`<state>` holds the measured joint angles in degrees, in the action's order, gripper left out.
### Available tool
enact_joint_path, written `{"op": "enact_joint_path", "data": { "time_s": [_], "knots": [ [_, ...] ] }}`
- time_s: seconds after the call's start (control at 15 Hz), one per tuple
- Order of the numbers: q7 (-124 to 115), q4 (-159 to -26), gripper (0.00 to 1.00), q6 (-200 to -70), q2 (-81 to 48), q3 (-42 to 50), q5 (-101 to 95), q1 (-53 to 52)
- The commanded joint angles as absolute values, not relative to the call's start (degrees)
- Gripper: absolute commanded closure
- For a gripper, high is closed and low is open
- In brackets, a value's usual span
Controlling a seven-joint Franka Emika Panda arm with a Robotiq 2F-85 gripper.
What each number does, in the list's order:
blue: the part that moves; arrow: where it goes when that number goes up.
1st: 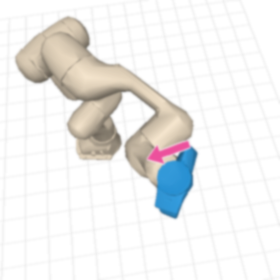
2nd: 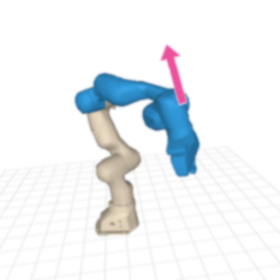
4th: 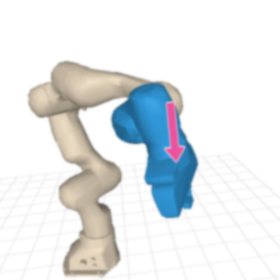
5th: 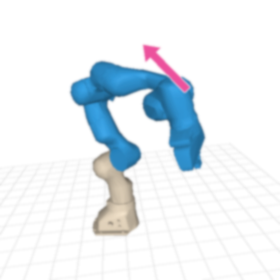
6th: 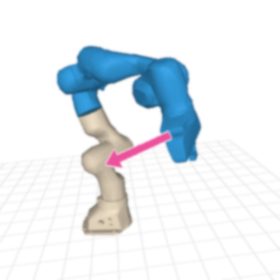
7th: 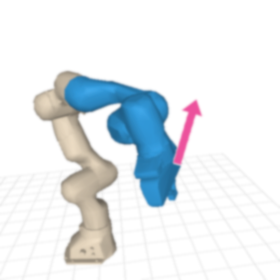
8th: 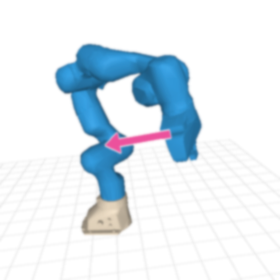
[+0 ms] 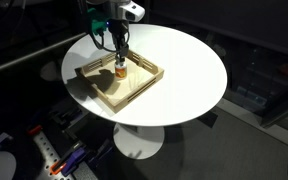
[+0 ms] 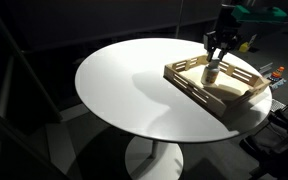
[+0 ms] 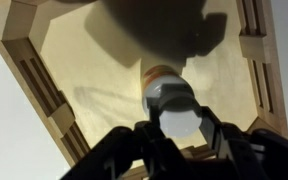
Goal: Place the lid on the white bottle
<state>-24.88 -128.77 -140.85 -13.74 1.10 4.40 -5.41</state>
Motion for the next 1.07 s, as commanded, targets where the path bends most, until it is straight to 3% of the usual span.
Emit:
{"op": "enact_joint_path", "data": {
  "time_s": [0.0,1.0],
  "knots": [
    [-26.2,-128.4,0.66,-137.8,-12.8,1.2,2.2,-6.0],
    [-27.5,-129.2,0.64,-140.4,-13.1,1.4,-2.2,-6.2]
  ]
}}
